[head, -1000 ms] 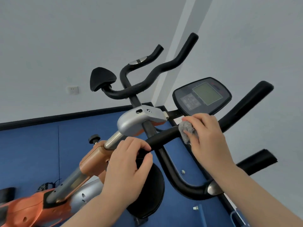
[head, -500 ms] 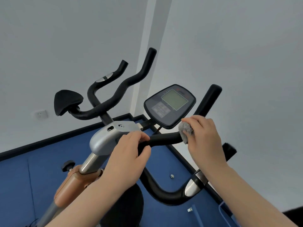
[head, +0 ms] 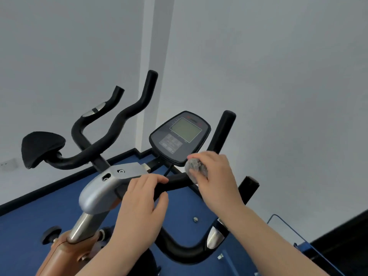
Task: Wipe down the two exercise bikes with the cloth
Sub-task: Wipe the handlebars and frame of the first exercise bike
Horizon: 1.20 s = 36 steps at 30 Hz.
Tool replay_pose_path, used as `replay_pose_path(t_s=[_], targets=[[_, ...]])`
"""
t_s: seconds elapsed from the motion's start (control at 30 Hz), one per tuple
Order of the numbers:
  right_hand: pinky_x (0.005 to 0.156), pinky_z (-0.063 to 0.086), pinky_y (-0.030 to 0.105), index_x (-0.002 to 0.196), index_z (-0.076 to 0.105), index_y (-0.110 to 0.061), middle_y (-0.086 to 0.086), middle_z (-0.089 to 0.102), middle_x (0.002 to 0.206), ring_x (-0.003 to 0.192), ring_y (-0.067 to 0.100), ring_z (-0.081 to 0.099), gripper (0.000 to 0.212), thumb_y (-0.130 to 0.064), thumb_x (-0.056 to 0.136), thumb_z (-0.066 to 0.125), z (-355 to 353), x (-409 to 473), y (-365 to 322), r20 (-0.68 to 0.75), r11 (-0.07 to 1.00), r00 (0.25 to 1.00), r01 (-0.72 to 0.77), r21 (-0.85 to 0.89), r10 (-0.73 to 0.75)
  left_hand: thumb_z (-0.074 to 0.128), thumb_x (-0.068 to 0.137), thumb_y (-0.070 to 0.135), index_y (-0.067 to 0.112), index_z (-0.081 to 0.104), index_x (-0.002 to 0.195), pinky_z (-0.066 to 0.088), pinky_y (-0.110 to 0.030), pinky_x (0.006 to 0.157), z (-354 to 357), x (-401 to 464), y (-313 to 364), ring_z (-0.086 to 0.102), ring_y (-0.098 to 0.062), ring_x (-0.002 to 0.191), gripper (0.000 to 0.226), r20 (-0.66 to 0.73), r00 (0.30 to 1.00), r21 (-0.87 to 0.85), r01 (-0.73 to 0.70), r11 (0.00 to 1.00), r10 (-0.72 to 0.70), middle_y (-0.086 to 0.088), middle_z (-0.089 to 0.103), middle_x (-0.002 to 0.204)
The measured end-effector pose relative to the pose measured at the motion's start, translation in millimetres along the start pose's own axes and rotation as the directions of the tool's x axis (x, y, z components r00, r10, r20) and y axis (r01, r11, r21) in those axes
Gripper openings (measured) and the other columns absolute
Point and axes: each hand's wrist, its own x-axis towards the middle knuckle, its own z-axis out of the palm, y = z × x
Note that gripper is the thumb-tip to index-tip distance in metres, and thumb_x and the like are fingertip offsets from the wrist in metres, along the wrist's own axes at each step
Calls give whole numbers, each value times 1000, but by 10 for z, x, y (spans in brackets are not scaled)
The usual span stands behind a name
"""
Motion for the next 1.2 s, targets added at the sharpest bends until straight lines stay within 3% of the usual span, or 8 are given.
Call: replay_pose_path(t_s=[0.13, 0.3, 0.43, 0.53, 0.73, 0.97, 1.13, 1.2], targets=[[82, 40, 11, 114, 65, -19, -6, 58, 115, 101, 12, 38, 33, -1, 86, 60, 87, 136, 104, -203, 987, 978, -69, -145, 39, 55, 86, 14, 34, 53, 107, 31, -12, 86, 7, 4, 12, 37, 6, 105, 30, 16, 1000, -15, -24, 1000, 24, 28, 50, 101], [75, 32, 6, 105, 67, -22, -11, 54, 102, 99, 13, 41, 21, -12, 88, 59, -137, 173, 21, -63, 995, 998, 0, -101, -6, 56, 86, 15, 34, 52, 116, 31, -20, 92, 10, -17, 7, 36, 5, 108, 36, 56, 995, 26, -81, 996, 80, 26, 49, 110], [84, 32, 7, 111, 67, -17, 2, 60, 108, 101, 21, 42, 27, -8, 86, 59, -618, 714, -70, -327, 965, 925, 118, -234, -192, 50, 87, 24, 32, 51, 121, 27, -20, 95, 28, -6, -20, 35, 1, 113, 35, 60, 994, 74, -100, 992, 96, 21, 50, 118], [88, 40, 28, 119, 60, -17, 4, 57, 119, 112, 26, 43, 28, -14, 92, 54, -742, 953, -31, -157, 936, 984, 27, -351, -87, 54, 88, 21, 30, 51, 123, 26, -19, 97, 23, -13, -24, 33, 2, 115, 36, 67, 993, 78, -106, 991, 101, 20, 49, 121], [82, 42, 26, 110, 66, -19, 1, 65, 107, 98, 17, 58, 24, -13, 87, 58, -1023, 818, -20, -145, 968, 978, -174, -181, 149, 53, 88, 24, 32, 49, 124, 21, -12, 96, 7, -21, -41, 30, 6, 116, 37, 68, 992, 72, -110, 991, 105, 22, 47, 123], [74, 37, 16, 94, 70, -21, -6, 60, 92, 81, 9, 56, 14, -15, 81, 66, -520, 520, -63, -488, 964, 849, -261, -52, 204, 54, 88, 22, 30, 52, 121, 21, -13, 97, 20, -23, -36, 31, 6, 115, 34, 50, 993, 66, -113, 991, 109, 22, 48, 122], [63, 30, 10, 99, 70, -21, -7, 56, 97, 84, 13, 57, 19, -11, 83, 65, -66, 207, -74, -229, 964, 962, -195, -182, 152, 53, 89, 22, 31, 49, 123, 18, -9, 95, 13, -28, -39, 28, 8, 114, 35, 55, 992, 51, -113, 992, 110, 23, 46, 122], [64, 32, 9, 93, 71, -23, -7, 58, 94, 84, 12, 55, 19, -11, 80, 67, -283, 360, -152, -245, 982, 967, -105, -158, 64, 53, 89, 22, 31, 50, 122, 20, -11, 96, 4, -25, -35, 29, 7, 115, 35, 62, 992, 47, -109, 993, 106, 23, 47, 122]])
